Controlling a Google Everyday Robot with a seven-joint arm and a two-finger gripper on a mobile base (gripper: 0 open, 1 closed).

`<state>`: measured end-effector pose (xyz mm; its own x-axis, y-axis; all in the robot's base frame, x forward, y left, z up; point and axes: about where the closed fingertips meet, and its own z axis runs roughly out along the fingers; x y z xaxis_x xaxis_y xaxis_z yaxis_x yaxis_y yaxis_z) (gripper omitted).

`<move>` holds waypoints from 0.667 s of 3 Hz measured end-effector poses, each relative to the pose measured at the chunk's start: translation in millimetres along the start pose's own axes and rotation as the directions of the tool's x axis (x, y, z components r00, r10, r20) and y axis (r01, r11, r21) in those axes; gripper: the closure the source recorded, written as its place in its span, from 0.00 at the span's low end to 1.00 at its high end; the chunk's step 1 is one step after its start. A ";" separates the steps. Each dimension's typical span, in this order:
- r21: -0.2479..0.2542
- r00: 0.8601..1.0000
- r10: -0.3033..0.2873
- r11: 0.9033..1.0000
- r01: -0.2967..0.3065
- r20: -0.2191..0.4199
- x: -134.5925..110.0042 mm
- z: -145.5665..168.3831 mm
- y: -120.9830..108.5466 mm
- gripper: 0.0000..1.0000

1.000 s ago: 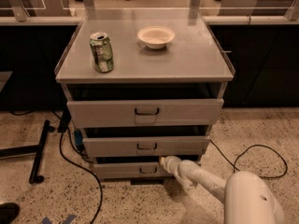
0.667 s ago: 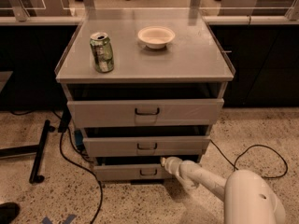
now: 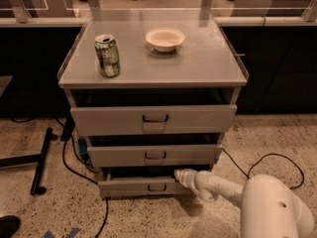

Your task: Open bottom drawer

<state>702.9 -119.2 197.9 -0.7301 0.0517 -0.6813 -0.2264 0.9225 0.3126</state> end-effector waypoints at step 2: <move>-0.028 0.988 -0.071 0.997 0.068 -0.136 16.1 -19.9 -2.9 1.00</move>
Offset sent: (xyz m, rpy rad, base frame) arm -0.0363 -0.0189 0.0016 -0.1006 0.1571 0.1686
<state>679.0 -128.6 199.1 -0.7930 -0.0664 -0.6056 -0.2934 0.9128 0.2841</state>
